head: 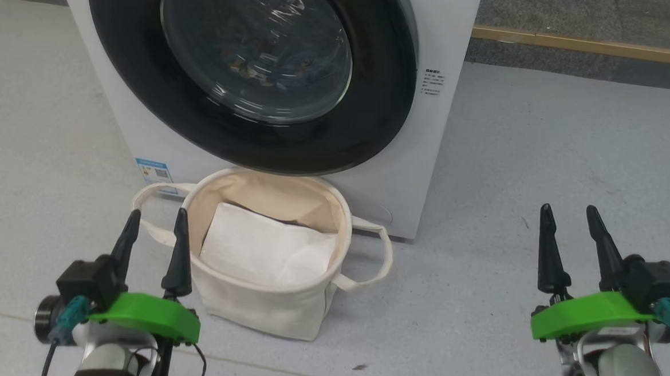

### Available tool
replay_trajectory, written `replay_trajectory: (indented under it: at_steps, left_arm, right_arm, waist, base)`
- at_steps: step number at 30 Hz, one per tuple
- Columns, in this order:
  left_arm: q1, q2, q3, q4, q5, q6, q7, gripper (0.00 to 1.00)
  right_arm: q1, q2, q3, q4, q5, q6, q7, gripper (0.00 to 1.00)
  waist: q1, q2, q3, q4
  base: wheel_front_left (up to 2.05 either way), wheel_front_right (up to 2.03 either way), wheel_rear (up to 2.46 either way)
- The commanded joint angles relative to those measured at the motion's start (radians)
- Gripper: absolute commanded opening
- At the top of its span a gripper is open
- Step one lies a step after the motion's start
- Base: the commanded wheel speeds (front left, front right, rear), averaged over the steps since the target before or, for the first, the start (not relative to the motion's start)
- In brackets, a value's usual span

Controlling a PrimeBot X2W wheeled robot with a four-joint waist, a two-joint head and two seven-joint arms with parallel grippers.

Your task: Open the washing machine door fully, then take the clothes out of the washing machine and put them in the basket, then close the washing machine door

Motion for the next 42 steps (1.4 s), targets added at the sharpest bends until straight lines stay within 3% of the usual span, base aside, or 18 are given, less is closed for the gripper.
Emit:
replay_trajectory:
  at_steps: [1,17,42]
  left_arm:
    - [-0.071,0.033,0.025,-0.041,0.038,0.000,-0.021,1.00]
    - [-0.087,0.041,0.000,-0.050,0.131,0.001,-0.058,1.00]
    - [-0.073,0.001,-0.002,-0.077,0.087,-0.038,-0.059,1.00]
  right_arm:
    - [-0.060,-0.007,0.027,-0.031,-0.038,0.000,-0.019,1.00]
    - [-0.064,-0.008,0.033,-0.034,-0.152,0.000,-0.052,1.00]
    - [-0.081,-0.008,0.042,0.038,0.097,0.000,-0.052,1.00]
  waist:
    - [0.0000,0.0000,-0.002,0.000]
    - [0.0000,0.0000,-0.012,0.000]
    - [0.0000,0.0000,0.012,0.002]
  base:
    - [0.00,0.00,0.00]
    - [0.00,0.00,0.00]
    - [0.00,0.00,0.00]
